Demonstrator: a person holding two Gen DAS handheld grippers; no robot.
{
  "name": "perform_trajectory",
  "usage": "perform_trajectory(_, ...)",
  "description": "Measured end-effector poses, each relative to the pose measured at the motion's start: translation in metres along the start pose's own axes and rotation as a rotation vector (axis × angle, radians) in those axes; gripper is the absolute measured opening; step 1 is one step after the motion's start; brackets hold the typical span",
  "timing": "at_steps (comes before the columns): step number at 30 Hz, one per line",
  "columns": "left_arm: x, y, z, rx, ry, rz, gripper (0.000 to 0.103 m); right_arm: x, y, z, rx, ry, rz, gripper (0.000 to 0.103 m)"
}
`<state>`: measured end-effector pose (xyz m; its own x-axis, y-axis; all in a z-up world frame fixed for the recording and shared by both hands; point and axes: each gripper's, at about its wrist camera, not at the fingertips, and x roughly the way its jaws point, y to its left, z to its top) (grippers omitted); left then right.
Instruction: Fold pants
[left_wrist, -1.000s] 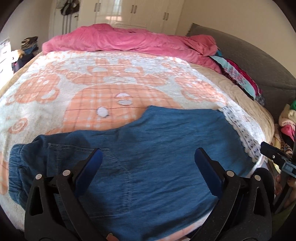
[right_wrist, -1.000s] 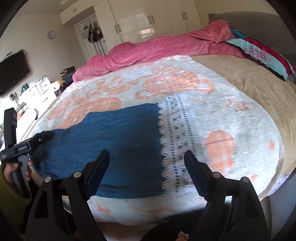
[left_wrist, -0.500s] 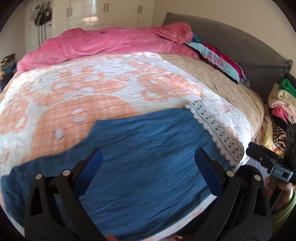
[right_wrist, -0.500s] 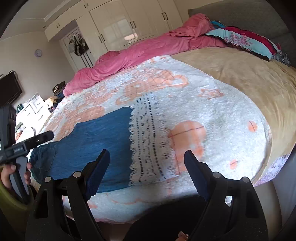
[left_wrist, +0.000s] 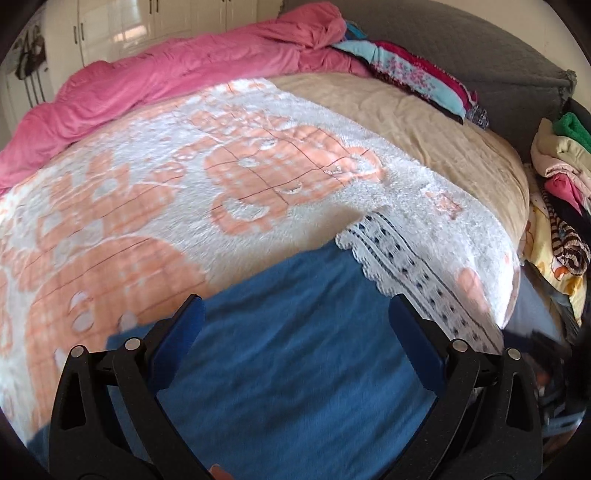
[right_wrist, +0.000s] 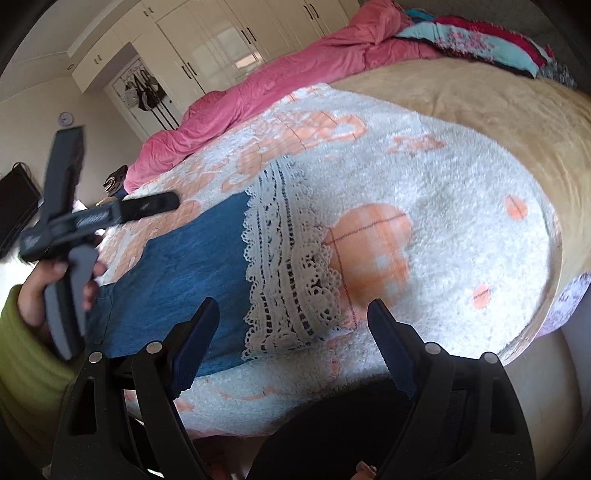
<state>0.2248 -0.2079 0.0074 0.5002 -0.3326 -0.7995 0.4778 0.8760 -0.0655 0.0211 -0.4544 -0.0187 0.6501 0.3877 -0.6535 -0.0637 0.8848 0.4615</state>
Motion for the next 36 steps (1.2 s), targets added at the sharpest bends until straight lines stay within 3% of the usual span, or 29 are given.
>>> perform_trajectory(6, 0.037, -0.008, 0.023, 0.082, 0.070, 0.007, 0.093, 0.004, -0.003, -0.001, 0.018, 0.013, 0.009, 0.081)
perform_trajectory(15, 0.075, -0.005, 0.036, 0.067, 0.122, -0.130, 0.090, 0.012, 0.002, -0.005, 0.016, 0.031, 0.029, 0.080)
perform_trajectory(16, 0.079, -0.003, 0.035, 0.049, 0.129, -0.155, 0.084, 0.013, 0.003, -0.005, 0.017, 0.028, 0.020, 0.076)
perform_trajectory(17, 0.083, -0.002, 0.034, 0.032, 0.141, -0.188, 0.074, 0.012, 0.005, -0.006, 0.017, 0.021, 0.013, 0.060)
perform_trajectory(18, 0.087, -0.001, 0.033, 0.021, 0.150, -0.213, 0.064, 0.012, 0.006, -0.007, 0.016, 0.019, 0.015, 0.053)
perform_trajectory(23, 0.092, -0.005, 0.034, 0.049, 0.156, -0.291, 0.062, 0.019, 0.008, -0.005, 0.033, 0.027, 0.037, 0.055)
perform_trajectory(28, 0.101, -0.018, 0.033, 0.144, 0.157, -0.269, 0.068, 0.026, 0.006, -0.002, 0.067, 0.030, 0.064, 0.055)
perform_trajectory(32, 0.103, -0.016, 0.034, 0.125, 0.145, -0.284, 0.068, 0.023, 0.003, -0.002, 0.093, 0.013, 0.085, 0.055)
perform_trajectory(34, 0.102, -0.015, 0.032, 0.116, 0.129, -0.292, 0.067, 0.024, 0.002, -0.001, 0.097, 0.016, 0.084, 0.055)
perform_trajectory(36, 0.101, -0.014, 0.030, 0.110, 0.121, -0.311, 0.058, 0.027, 0.004, 0.001, 0.097, 0.019, 0.089, 0.055)
